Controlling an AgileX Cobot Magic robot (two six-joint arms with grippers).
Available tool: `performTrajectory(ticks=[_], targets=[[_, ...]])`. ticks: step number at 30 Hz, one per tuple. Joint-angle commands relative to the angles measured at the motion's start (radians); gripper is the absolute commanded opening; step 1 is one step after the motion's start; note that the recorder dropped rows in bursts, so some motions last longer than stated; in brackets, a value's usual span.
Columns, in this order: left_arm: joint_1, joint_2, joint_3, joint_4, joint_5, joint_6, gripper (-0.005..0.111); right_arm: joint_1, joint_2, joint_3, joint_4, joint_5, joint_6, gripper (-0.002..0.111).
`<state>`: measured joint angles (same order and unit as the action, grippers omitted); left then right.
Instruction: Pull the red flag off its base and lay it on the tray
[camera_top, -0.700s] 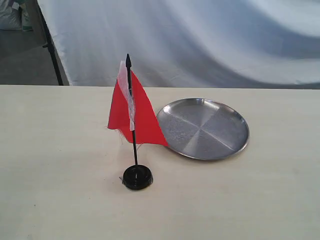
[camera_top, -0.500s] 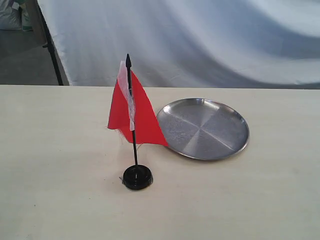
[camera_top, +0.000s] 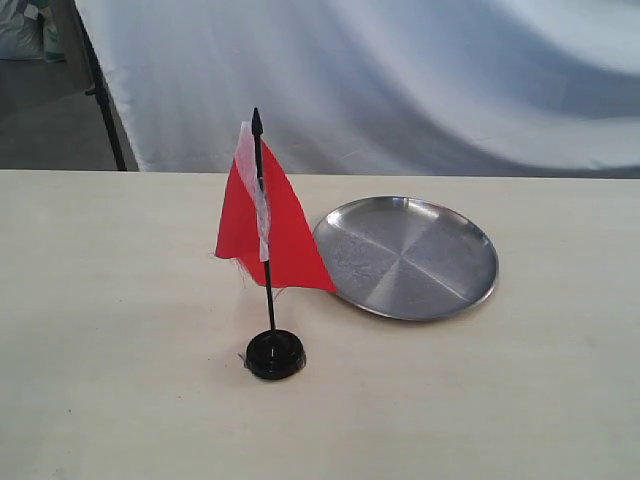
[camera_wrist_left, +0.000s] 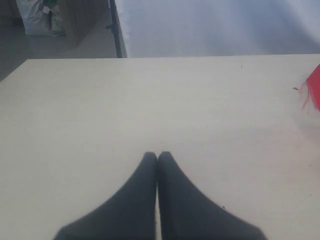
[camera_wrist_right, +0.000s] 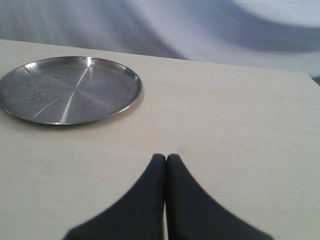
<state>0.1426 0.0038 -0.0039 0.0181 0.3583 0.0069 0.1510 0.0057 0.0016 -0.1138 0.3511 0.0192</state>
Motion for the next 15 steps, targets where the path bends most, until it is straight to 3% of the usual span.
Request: performTrajectory(ticks=[1, 9, 15], targets=[[0.001, -0.004, 0.004, 0.003, -0.008, -0.007, 0.0, -0.006, -0.006, -0.002, -0.005, -0.005, -0.009, 0.0], [0.001, -0.004, 0.004, 0.003, -0.008, -0.007, 0.0, -0.006, -0.006, -0.002, -0.005, -0.034, -0.009, 0.0], [0.001, -0.004, 0.004, 0.003, -0.008, -0.007, 0.0, -0.006, -0.006, -0.002, 0.047, -0.359, 0.072, 0.0]])
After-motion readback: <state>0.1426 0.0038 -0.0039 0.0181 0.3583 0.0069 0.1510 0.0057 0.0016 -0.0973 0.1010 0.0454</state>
